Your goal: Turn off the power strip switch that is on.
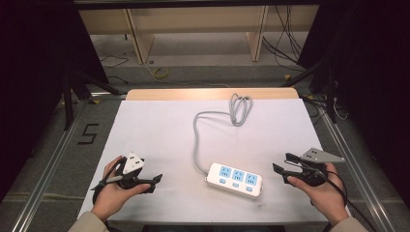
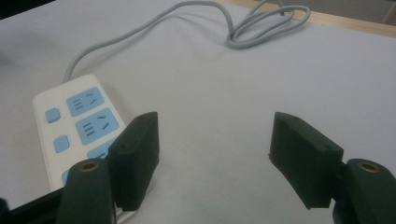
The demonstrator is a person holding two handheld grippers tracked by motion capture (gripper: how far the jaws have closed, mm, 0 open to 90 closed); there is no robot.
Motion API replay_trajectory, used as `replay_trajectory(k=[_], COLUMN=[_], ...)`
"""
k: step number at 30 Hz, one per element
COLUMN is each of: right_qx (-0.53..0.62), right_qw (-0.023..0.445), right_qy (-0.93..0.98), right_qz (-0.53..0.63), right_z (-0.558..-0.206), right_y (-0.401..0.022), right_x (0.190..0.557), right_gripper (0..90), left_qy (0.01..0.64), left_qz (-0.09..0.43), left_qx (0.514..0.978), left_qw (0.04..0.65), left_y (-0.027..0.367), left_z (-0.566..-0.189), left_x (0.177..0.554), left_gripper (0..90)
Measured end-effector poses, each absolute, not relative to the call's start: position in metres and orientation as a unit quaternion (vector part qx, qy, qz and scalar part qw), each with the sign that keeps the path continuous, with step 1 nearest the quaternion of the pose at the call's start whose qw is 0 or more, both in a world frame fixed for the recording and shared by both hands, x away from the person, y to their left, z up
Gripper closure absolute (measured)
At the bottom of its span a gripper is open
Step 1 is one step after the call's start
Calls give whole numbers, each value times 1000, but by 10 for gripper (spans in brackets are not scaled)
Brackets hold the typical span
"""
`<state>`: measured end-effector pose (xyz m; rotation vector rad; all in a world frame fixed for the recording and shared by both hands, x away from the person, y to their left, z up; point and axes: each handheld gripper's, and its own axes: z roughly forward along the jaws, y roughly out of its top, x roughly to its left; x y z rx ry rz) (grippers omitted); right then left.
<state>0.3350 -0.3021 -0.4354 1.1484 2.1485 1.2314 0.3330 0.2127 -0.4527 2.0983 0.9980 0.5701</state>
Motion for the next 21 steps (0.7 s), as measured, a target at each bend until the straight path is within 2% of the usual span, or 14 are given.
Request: replay_trajectory(k=[7,16,21], right_qx=[408,384,370], right_qw=[195,188,188], right_qy=[773,788,800], right_qz=[444,443,434], right_z=[-433,-426,-422], right_y=[-302,-296,-290], right_x=[334,335,336], right_gripper=[470,762,879], left_qy=[389,388,388], left_qz=[223,222,221], left_qx=[816,817,817], left_qw=[364,365,365], left_y=[212,212,211], left_z=[-453,-453,-453], left_x=[332,333,333], left_gripper=[155,156,157])
